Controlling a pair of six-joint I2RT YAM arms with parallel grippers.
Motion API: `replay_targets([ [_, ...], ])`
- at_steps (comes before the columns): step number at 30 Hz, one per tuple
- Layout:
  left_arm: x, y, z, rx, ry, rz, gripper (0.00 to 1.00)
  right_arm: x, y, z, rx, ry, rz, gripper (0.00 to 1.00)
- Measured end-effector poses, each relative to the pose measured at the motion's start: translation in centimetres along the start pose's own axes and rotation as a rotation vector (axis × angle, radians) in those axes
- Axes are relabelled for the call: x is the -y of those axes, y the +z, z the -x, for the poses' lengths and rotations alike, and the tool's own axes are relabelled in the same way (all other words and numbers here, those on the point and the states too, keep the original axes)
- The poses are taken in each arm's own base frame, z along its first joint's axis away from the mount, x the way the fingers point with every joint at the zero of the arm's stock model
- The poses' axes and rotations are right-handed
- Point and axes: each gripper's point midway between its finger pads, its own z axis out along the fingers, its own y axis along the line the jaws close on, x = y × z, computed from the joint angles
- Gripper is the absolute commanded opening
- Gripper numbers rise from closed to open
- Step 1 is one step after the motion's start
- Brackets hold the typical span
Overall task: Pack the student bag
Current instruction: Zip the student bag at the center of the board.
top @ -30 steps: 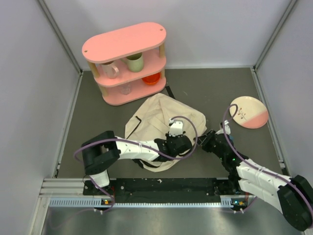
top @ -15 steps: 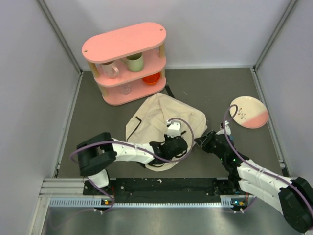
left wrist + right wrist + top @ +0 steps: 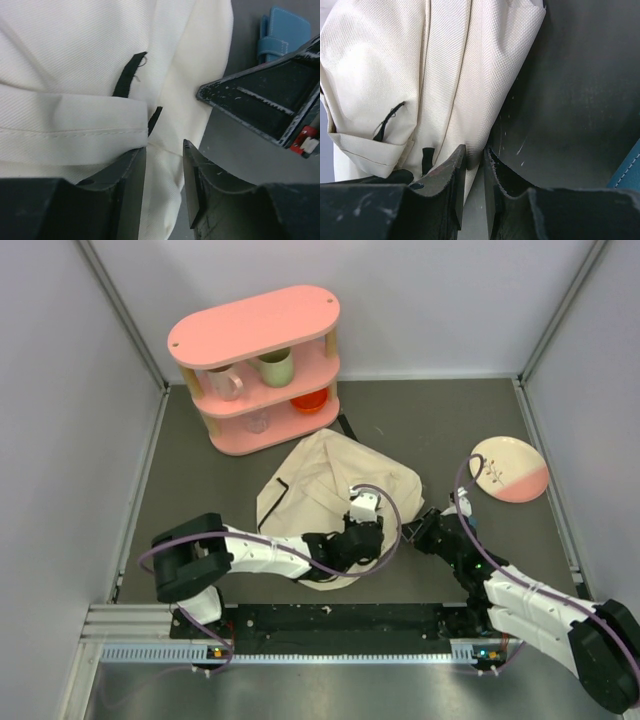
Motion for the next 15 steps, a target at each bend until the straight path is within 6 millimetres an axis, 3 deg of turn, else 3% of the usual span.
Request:
replay_targets([
  [5, 1.3, 0.2, 0.5, 0.0, 0.007, -0.016, 0.6, -0.2, -0.1, 0.1, 0.004, 0.001, 0.006, 0.2],
  [15, 2.1, 1.3, -0.2, -0.032, 0.133, -0.012, 0.66, -0.3, -0.2, 0.2, 0.008, 0.001, 0.012, 0.2],
])
